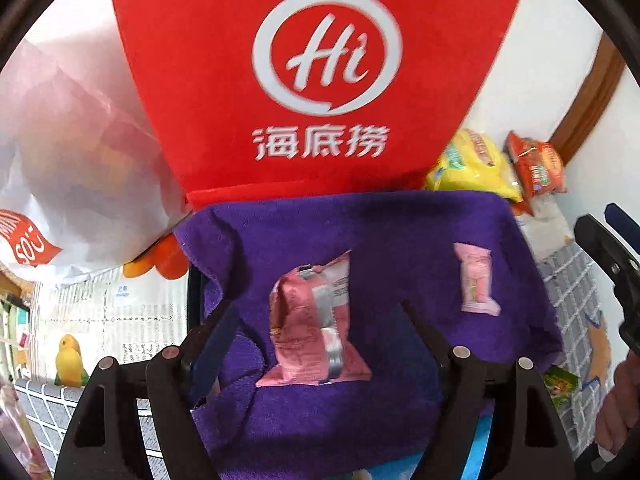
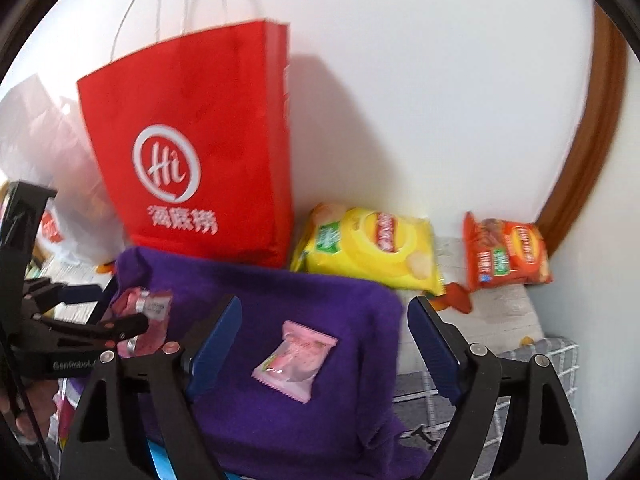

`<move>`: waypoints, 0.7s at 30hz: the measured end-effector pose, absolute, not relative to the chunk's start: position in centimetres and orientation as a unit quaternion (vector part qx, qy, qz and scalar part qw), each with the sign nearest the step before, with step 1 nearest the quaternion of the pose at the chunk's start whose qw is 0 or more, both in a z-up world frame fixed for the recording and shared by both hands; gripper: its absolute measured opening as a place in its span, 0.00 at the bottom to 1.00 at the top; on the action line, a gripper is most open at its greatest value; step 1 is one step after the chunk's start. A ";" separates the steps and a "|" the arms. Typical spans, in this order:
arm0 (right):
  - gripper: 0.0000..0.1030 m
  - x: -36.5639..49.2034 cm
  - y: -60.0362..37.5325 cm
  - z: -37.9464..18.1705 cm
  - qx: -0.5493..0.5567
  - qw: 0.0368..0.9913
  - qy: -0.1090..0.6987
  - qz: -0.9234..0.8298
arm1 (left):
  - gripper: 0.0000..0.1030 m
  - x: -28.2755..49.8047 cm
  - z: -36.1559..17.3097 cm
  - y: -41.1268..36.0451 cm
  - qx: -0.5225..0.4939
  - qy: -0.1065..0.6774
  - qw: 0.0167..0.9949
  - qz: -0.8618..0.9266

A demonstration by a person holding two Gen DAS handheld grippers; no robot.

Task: Organize snacks
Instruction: 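Move both tools back toward the snack pile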

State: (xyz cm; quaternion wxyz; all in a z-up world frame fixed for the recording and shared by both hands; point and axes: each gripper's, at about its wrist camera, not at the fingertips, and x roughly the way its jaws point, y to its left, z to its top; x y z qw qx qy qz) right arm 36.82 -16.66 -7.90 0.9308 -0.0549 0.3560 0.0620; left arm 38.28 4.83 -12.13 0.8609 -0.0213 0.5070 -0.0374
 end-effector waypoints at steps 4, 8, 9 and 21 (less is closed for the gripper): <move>0.82 35.6 -17.1 -6.5 -0.051 0.941 0.330 0.048 | 0.75 37.2 -10.1 5.6 -0.023 0.487 0.872 -0.042; 0.82 33.5 -17.3 -6.0 -0.044 0.948 0.312 0.044 | 0.75 35.9 -8.1 6.6 -0.057 0.456 0.886 -0.062; 0.82 33.0 -17.2 -6.1 -0.049 0.949 0.310 0.036 | 0.75 35.5 -7.6 6.8 -0.062 0.448 0.889 -0.067; 0.82 23.8 -20.2 -6.0 -0.059 0.931 0.357 0.047 | 0.75 31.5 -3.0 4.5 -0.043 0.402 0.910 -0.094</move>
